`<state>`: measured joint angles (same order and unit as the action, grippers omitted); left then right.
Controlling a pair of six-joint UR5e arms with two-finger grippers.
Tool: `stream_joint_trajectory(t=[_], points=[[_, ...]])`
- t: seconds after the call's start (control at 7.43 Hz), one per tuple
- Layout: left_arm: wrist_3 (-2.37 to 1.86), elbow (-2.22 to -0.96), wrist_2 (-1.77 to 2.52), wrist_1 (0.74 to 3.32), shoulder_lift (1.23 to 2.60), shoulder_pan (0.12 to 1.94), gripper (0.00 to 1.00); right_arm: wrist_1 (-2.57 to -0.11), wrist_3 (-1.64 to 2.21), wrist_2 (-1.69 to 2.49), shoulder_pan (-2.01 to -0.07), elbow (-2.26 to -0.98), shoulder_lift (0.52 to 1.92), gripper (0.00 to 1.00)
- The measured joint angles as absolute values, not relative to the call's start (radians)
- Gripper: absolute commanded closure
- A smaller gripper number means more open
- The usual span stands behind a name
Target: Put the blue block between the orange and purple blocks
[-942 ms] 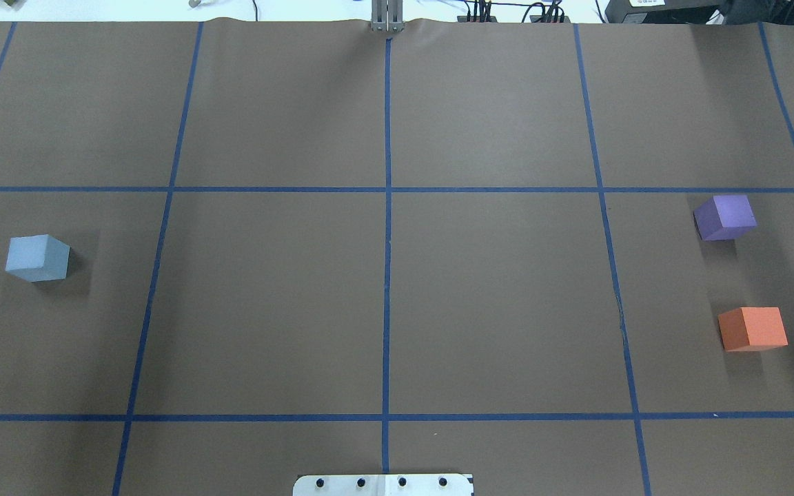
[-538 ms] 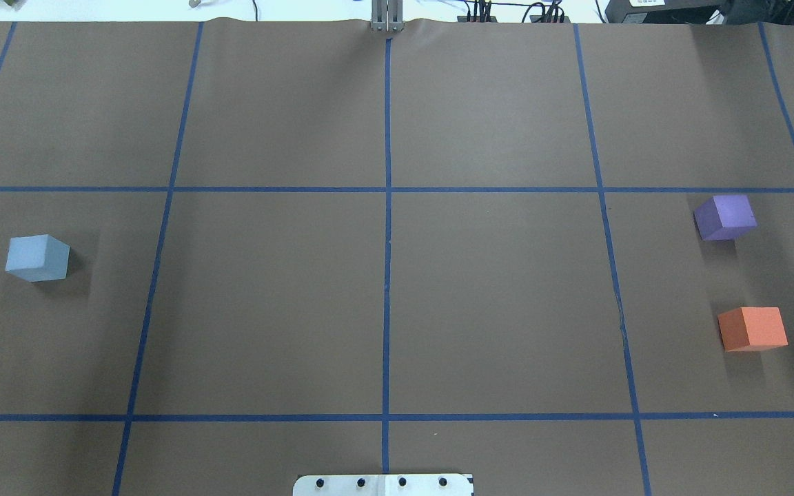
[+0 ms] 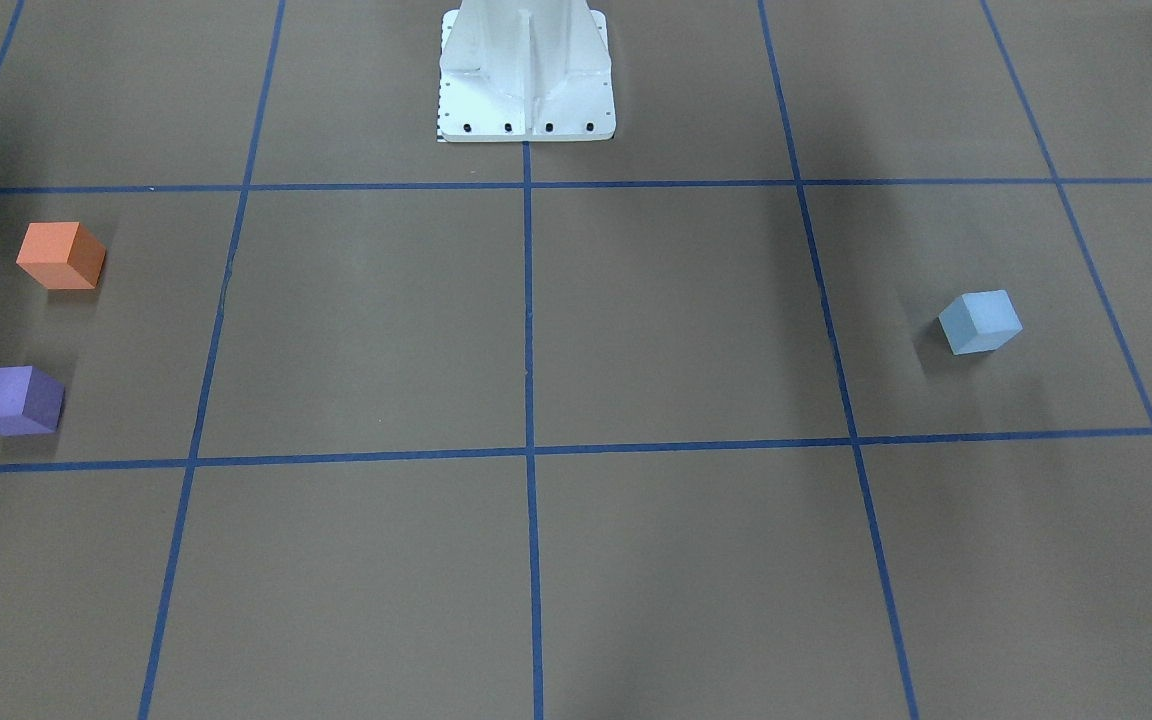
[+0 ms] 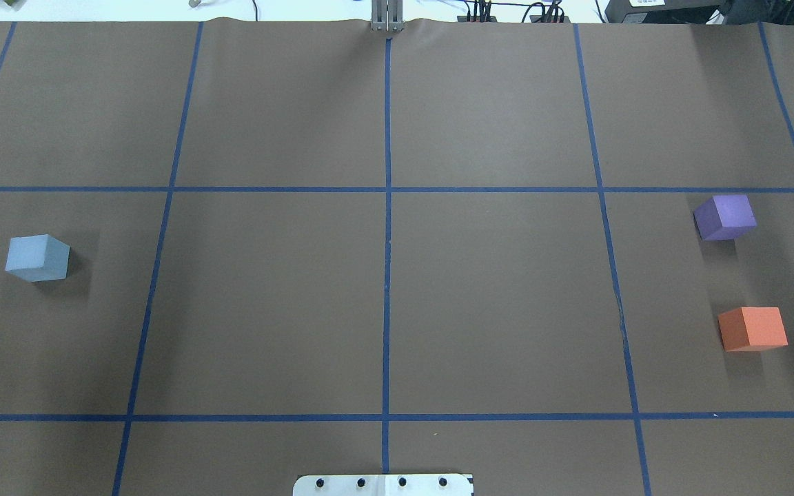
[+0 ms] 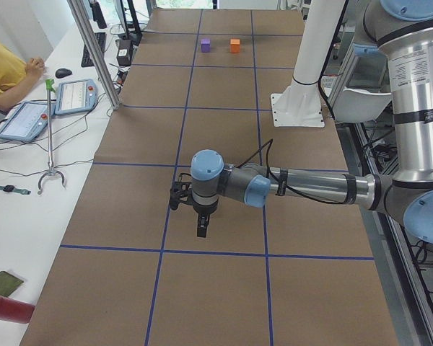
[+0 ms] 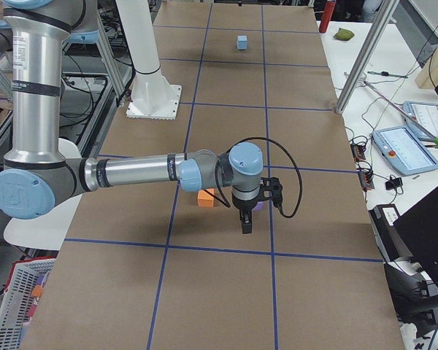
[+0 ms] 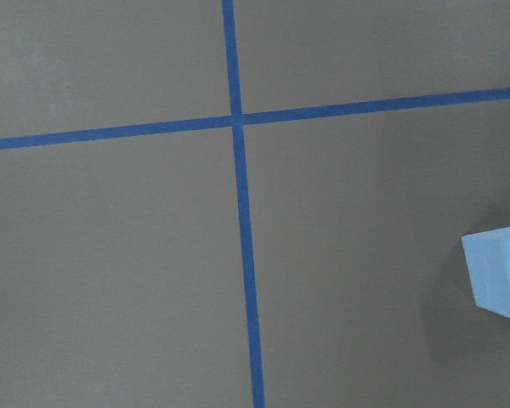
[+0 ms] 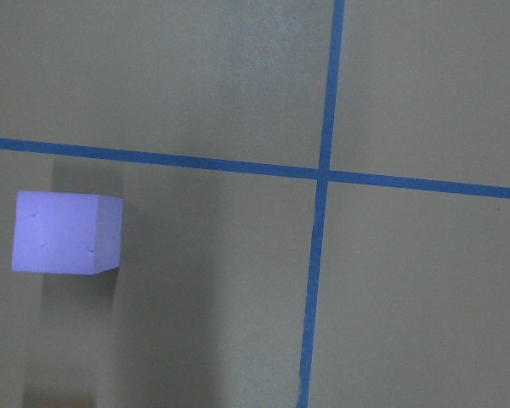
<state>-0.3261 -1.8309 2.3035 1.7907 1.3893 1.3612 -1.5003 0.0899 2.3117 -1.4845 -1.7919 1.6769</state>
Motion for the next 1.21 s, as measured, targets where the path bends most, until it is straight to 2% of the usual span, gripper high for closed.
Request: stream_joint_trajectory(t=[0.67,1.21], points=[[-0.782,-1.804,2.272,1.803,1.569,1.057,0.00,-1.454,0.095,2.369,-1.440,-1.789,1.684,0.00],[-0.815,-1.700,2.225,1.887,1.587,1.006,0.00,-1.447,0.101,2.373,-1.422,-1.789,1.683,0.00]])
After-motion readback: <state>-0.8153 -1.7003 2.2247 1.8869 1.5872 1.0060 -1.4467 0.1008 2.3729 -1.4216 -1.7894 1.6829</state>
